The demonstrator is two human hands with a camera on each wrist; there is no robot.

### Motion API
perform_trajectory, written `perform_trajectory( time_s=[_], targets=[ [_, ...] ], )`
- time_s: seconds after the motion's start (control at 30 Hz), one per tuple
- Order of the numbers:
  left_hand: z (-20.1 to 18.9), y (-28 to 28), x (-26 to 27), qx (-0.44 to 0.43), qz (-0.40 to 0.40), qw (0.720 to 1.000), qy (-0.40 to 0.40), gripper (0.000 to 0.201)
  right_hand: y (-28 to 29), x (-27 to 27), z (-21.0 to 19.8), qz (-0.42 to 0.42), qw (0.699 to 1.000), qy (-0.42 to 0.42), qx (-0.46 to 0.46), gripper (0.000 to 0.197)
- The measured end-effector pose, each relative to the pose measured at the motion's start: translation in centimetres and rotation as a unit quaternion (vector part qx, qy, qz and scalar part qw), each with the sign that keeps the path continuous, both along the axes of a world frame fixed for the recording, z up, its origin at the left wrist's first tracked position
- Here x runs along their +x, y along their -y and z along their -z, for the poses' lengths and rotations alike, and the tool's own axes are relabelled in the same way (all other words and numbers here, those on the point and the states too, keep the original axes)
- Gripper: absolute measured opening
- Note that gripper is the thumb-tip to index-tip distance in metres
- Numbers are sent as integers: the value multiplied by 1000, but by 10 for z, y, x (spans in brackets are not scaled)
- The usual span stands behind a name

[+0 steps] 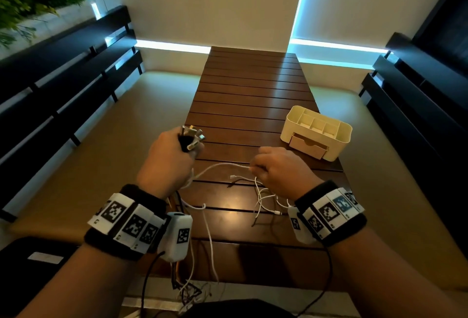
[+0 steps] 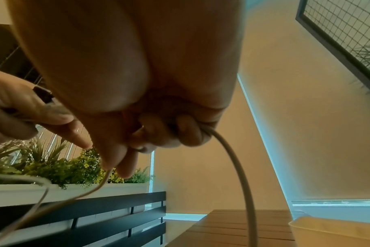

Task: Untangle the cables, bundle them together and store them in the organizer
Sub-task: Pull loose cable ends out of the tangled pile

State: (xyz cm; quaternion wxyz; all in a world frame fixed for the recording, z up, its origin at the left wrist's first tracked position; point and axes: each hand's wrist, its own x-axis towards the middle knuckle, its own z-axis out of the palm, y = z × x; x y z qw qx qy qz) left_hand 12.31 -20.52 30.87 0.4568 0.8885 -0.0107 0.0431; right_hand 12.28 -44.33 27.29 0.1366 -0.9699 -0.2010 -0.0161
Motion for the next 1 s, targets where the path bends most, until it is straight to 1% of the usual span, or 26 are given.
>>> perform_trajectory(
  time_s=[0.07, 0.1, 0.2, 0.23, 0.3, 0.37, 0.43, 0.53, 0.6, 0.7, 0.77, 0.83, 0.93, 1.0],
  targets=[
    [-4, -3, -2, -22, -8, 1000, 9, 14, -1, -3, 1, 1, 1000, 0, -2, 29],
    [-4, -1, -4, -29, 2, 999, 16, 15, -3, -5, 1, -8, 1000, 5, 11, 28],
    [-3, 15, -15, -77, 69, 994, 20, 10, -15, -11, -6, -57, 993, 44, 92, 21],
    [0, 19, -16, -77, 100, 992, 15, 9, -19, -13, -9, -69, 988, 58, 124, 18],
    [3, 25, -21, -49, 152, 987, 3, 4, -23, -14, -16, -83, 978, 76, 176, 15],
    [5, 24, -21, -48, 169, 984, 3, 10, -22, -16, -18, -83, 974, 68, 201, 11],
    [1, 16, -20, -68, 136, 988, 18, 14, -14, -16, -14, -56, 971, 40, 227, 7],
    [-7, -3, -12, -81, 61, 994, 35, 16, 5, -14, -7, 26, 956, 4, 292, 13],
    [-10, -11, -7, -65, 53, 996, 17, 15, 13, -13, -7, 57, 948, -2, 312, 10],
    [-6, -4, -4, -38, 103, 994, -27, 12, 10, -10, -11, 45, 950, 19, 309, 8],
    [-6, 10, -9, -15, 143, 989, -23, 6, 1, -7, -11, 16, 960, 31, 277, 10],
    [-4, 22, -11, -9, 179, 984, -16, 5, -7, -5, -6, -7, 969, 31, 244, 15],
    [-3, 30, -14, -33, 208, 978, -4, 15, -9, -1, -3, -13, 970, 46, 237, 18],
    [-8, 30, -15, -98, 189, 977, -18, 7, -8, -1, -3, -19, 974, 73, 212, 18]
  ],
)
